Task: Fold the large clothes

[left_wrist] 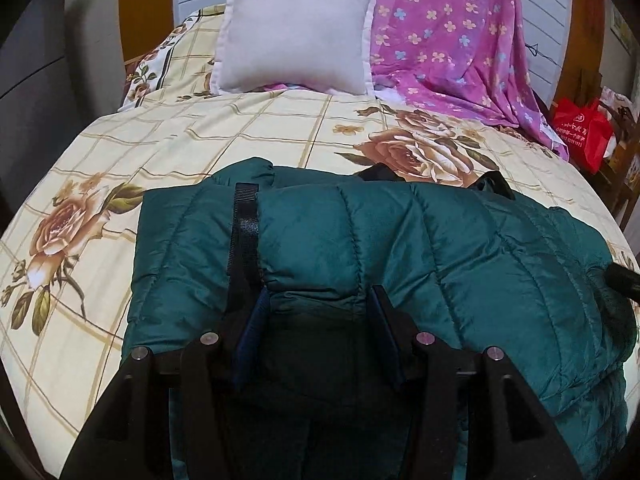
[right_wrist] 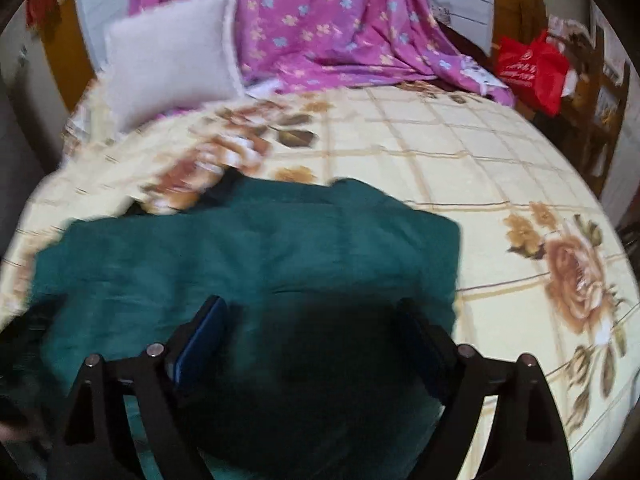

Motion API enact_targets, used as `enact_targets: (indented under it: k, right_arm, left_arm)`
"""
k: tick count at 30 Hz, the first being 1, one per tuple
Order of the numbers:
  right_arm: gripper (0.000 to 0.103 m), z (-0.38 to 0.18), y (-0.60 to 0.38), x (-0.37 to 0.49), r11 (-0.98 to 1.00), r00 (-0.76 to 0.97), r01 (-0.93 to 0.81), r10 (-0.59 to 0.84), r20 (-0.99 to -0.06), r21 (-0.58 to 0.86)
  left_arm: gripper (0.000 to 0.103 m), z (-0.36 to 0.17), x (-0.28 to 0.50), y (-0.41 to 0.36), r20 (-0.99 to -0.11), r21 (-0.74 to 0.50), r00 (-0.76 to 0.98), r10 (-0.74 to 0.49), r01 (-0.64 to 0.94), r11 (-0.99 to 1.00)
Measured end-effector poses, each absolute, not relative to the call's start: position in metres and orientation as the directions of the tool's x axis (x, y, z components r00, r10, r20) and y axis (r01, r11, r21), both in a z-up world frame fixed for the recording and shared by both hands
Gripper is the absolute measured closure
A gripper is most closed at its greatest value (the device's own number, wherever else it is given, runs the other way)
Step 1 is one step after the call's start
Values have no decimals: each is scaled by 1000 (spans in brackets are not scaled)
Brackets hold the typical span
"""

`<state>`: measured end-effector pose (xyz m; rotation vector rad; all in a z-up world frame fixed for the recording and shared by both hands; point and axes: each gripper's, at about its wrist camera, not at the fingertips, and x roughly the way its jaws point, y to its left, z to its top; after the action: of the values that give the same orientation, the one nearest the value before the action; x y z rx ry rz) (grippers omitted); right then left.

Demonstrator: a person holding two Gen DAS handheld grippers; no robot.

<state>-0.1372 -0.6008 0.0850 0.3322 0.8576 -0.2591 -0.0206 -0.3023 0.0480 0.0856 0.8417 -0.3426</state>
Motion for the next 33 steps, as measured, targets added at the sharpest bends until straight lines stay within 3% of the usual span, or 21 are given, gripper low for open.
enact_targets:
  k: [5, 10, 18, 33]
  right_arm:
    - [15, 88, -556, -135, 952, 626, 237, 5, -780, 196]
    - [14, 52, -531, -127, 978, 564, 209, -96, -820, 30]
    - [14, 79, -553, -147, 964, 614, 239, -54, -787, 120]
    - [11, 50, -600, -132, 936, 515, 351, -183, -838, 11]
  left_arm:
    - [71, 47, -21, -302, -744, -57, 614, -263, 334, 941]
    - [71, 47, -22, -303, -744, -51, 616, -261, 337, 940]
    - [70, 46, -20, -306, -749, -33, 617, -241, 328, 944]
    - [69, 44, -21, -320, -748, 8, 628, -214, 330, 944]
